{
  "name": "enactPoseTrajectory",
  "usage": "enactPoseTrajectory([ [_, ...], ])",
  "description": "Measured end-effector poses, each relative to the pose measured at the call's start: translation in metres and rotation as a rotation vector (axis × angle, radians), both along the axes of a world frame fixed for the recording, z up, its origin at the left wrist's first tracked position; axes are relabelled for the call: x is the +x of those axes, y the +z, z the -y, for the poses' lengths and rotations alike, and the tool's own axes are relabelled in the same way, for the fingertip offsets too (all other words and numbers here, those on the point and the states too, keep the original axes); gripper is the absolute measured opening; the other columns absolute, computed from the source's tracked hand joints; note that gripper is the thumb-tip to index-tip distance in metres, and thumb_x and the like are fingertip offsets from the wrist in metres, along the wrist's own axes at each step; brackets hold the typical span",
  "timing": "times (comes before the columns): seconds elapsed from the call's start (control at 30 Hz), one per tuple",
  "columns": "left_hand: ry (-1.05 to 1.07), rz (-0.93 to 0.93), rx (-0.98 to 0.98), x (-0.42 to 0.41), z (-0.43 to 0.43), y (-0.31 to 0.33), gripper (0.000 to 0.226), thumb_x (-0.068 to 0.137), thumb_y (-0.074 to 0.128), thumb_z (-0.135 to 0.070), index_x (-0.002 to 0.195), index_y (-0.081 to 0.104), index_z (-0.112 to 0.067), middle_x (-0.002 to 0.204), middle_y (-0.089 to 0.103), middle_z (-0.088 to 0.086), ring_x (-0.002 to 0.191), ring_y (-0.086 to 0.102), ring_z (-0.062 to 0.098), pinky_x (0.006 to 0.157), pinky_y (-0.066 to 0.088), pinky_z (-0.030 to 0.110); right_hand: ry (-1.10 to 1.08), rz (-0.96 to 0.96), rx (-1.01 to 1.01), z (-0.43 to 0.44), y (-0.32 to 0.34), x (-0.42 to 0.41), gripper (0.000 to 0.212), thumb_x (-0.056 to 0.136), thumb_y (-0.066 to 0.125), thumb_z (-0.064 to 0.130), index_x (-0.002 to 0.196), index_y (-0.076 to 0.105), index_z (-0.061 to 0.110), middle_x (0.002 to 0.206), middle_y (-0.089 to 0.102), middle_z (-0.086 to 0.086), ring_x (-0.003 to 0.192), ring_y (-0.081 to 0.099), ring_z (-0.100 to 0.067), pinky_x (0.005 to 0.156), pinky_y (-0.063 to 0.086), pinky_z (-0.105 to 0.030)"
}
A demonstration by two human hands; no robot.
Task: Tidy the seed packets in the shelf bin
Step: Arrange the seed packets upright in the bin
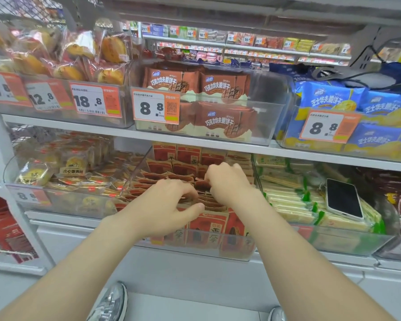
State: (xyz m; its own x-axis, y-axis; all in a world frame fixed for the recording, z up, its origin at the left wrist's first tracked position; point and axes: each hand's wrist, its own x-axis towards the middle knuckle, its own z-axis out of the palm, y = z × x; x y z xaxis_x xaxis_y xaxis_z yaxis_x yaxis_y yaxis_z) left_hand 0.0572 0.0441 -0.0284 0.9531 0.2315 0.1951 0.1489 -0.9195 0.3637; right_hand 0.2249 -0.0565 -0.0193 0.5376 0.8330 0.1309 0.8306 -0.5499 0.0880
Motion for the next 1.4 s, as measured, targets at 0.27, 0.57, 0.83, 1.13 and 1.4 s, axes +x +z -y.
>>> enactPoseTrajectory([
  [0.27, -0.012, 0.007, 0.064, -0.005, -0.007, -0.008, 0.050, 0.103, 0.061, -0.054, 0.145, 0.064, -0.026, 0.134, 0.069, -0.008, 0.127, 0.061, 0.012, 0.108, 0.051, 0.037, -0.015, -0.367, -0.176, -0.008, 0.026, 0.012, 0.062, 0.090, 0.075, 0.015, 0.149, 0.055, 0.017, 0.141, 0.062, -0.007, 0.126, 0.063, -0.033, 0.102, 0.058, -0.050],
  [0.57, -0.004, -0.001, 0.068, -0.003, -0.005, -0.010, 0.044, 0.105, 0.058, -0.048, 0.144, 0.064, -0.027, 0.136, 0.069, -0.009, 0.127, 0.061, 0.012, 0.107, 0.053, 0.038, 0.000, -0.151, -0.036, -0.015, 0.003, 0.016, 0.036, 0.098, 0.045, -0.005, 0.128, 0.058, 0.011, 0.120, 0.063, -0.015, 0.096, 0.064, -0.037, 0.077, 0.055, -0.043],
  [0.83, 0.000, 0.009, 0.066, -0.002, -0.006, -0.012, 0.045, 0.105, 0.058, -0.047, 0.145, 0.064, -0.027, 0.138, 0.068, -0.010, 0.129, 0.061, 0.011, 0.109, 0.051, 0.033, 0.012, -0.061, -0.052, -0.016, 0.004, 0.013, 0.063, 0.101, 0.050, 0.000, 0.160, 0.042, 0.021, 0.143, 0.065, -0.012, 0.138, 0.054, -0.036, 0.118, 0.035, -0.054],
  [1.13, -0.005, 0.020, 0.069, 0.000, -0.009, -0.017, 0.050, 0.104, 0.058, -0.050, 0.148, 0.062, -0.025, 0.136, 0.070, -0.008, 0.126, 0.063, 0.011, 0.106, 0.055, 0.039, -0.110, -0.378, -0.144, -0.022, 0.003, 0.006, 0.059, 0.110, 0.017, 0.049, 0.135, 0.062, 0.020, 0.143, 0.062, -0.007, 0.142, 0.047, -0.035, 0.121, 0.007, -0.067],
  [1.4, 0.001, 0.013, 0.070, 0.000, -0.008, -0.016, 0.050, 0.105, 0.058, -0.049, 0.150, 0.060, -0.027, 0.143, 0.066, -0.009, 0.133, 0.059, 0.010, 0.111, 0.051, 0.033, -0.234, -0.338, 0.267, -0.019, -0.001, 0.003, 0.014, 0.101, 0.057, 0.007, 0.115, 0.053, 0.007, 0.112, 0.057, -0.015, 0.104, 0.060, -0.041, 0.098, 0.054, -0.052],
])
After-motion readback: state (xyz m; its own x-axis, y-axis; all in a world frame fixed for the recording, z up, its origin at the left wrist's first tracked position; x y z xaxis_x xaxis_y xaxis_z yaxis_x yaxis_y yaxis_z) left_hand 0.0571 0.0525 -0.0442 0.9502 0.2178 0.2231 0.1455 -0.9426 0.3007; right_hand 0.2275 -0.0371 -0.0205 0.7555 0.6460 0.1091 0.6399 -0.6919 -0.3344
